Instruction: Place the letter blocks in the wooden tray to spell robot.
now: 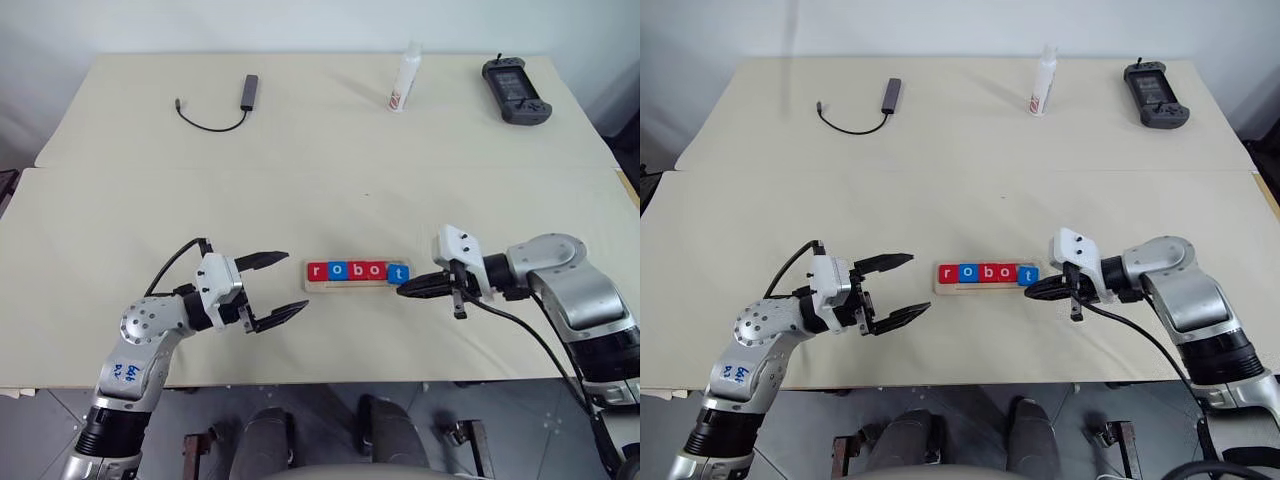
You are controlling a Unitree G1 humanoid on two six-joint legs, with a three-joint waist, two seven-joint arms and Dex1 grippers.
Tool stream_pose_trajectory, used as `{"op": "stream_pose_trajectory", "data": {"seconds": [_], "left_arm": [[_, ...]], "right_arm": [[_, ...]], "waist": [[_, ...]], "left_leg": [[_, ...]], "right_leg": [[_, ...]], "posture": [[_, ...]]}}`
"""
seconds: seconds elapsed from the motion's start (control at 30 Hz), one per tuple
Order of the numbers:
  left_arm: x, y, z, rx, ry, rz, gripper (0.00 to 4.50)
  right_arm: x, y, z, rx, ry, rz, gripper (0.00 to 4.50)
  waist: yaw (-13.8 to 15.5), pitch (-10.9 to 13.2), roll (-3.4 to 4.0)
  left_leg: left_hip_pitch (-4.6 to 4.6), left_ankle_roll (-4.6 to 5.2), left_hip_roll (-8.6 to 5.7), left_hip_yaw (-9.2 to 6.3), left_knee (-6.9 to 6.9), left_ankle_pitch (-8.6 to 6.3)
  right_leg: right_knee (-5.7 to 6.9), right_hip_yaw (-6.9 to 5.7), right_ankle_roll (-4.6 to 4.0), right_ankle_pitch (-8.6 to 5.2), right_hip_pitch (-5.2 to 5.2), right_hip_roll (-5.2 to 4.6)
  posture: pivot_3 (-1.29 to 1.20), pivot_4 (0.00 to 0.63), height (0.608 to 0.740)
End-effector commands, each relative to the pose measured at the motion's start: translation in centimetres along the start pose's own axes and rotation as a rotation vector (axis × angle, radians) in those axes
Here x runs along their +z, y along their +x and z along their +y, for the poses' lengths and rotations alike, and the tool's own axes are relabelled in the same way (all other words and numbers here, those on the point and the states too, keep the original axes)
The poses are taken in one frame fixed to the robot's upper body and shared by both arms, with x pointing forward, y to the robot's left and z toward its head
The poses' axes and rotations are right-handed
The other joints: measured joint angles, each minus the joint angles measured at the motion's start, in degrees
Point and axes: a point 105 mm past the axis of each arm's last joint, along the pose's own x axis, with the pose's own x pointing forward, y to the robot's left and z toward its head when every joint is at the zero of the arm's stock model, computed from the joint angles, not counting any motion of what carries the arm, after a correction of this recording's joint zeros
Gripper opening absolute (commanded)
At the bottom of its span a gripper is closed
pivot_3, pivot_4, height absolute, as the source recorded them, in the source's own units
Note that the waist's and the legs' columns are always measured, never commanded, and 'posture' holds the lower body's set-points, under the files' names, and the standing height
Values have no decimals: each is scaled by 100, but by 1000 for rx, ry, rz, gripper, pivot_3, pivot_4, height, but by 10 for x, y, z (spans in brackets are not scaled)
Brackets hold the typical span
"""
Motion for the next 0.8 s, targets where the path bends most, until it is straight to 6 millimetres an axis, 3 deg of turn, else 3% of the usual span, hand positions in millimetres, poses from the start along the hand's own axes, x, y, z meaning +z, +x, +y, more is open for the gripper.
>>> {"op": "stream_pose_trajectory", "data": {"seconds": [0.03,0.5,0.67,0.8], "left_arm": [[9,0,1,3,31,-27,4500],[11,0,3,10,41,-30,4500],[11,-1,3,2,43,-24,4500],[10,-2,4,0,41,-22,4500]], "right_arm": [[6,-3,-13,-51,-45,-8,22],[12,-3,-26,-88,-90,-35,22],[19,-17,-25,-115,-64,-90,22],[14,-26,-32,-171,-59,-58,22]], "waist": [[-3,0,0],[-2,0,0],[-2,0,0],[3,0,0]], "left_leg": [[0,0,0,1,0,0],[0,0,0,0,0,0],[0,0,0,0,-1,0],[0,0,0,0,0,0]], "right_leg": [[0,0,0,0,0,0],[0,-1,0,0,0,0],[0,-1,0,0,0,0],[0,-1,0,0,0,0]], "posture": [[0,150,740],[0,150,740],[0,150,740],[0,150,740]]}}
